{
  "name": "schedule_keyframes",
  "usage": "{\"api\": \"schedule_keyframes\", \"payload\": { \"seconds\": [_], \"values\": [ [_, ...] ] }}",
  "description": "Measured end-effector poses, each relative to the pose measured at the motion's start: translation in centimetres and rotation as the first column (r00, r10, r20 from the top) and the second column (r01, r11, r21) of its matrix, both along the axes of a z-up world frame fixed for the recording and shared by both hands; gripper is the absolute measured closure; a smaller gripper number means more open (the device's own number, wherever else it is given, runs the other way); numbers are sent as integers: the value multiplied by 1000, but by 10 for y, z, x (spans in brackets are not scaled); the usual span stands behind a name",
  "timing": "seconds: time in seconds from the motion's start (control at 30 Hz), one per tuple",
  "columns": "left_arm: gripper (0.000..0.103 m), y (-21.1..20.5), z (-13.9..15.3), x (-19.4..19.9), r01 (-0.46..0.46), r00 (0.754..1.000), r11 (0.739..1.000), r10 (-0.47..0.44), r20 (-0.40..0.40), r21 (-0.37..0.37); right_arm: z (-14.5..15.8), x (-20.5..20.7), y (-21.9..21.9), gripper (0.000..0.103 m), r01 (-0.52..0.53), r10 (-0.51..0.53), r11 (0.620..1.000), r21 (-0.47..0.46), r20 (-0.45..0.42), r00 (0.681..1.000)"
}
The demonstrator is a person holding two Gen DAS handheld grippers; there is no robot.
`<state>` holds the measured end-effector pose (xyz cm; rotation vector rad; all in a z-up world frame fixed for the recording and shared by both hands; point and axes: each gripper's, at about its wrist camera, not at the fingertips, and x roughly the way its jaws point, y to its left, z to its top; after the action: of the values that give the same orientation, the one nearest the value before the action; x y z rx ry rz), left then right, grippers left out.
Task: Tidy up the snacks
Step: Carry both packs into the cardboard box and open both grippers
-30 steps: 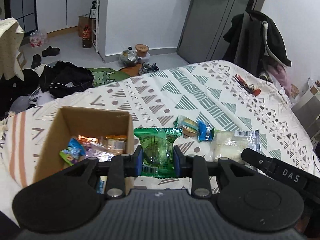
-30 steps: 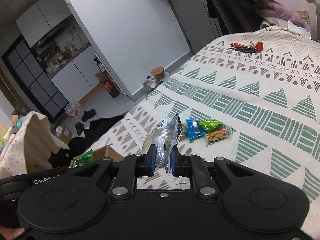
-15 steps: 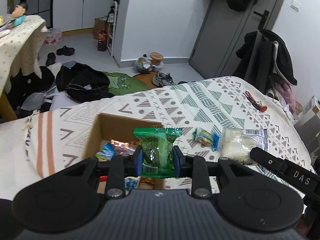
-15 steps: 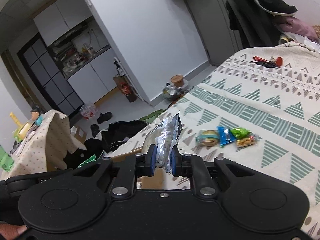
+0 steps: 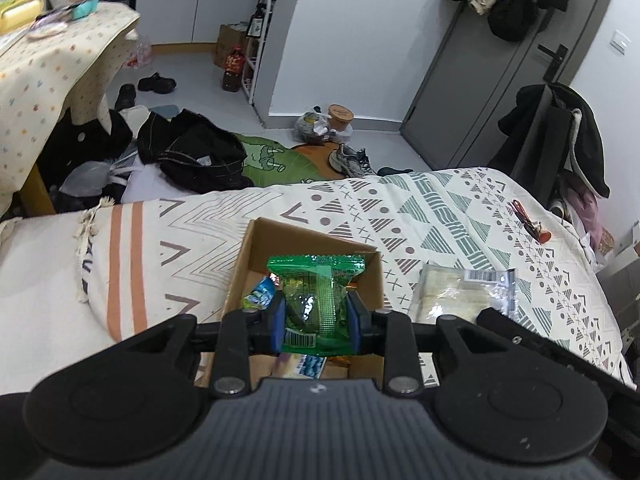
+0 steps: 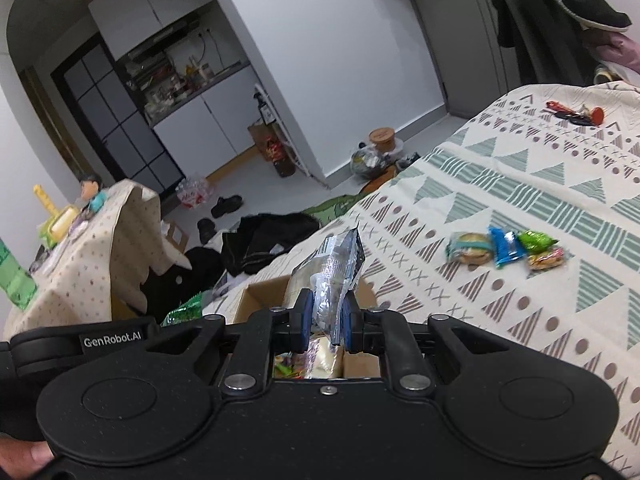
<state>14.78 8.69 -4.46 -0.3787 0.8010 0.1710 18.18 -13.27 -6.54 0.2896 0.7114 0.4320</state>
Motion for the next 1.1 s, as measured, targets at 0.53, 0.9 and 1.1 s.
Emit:
{"api": "schedule_keyframes", "payload": {
  "seconds": [0.53, 0.9, 1.1],
  "values": [
    [73, 26, -28, 5, -7, 998, 998, 3, -55, -69, -25, 3, 28, 74, 1, -5, 999, -43, -85, 996],
    [51, 19, -36, 10, -14, 994, 1000, 11, -112, -26, -31, 6, 7, 50, 73, -78, 996, -56, -93, 993],
    [38, 4, -33, 12, 9, 993, 1000, -9, -114, 5, -32, 6, -11, 44, 103, -108, 993, -59, -88, 990]
  ]
}}
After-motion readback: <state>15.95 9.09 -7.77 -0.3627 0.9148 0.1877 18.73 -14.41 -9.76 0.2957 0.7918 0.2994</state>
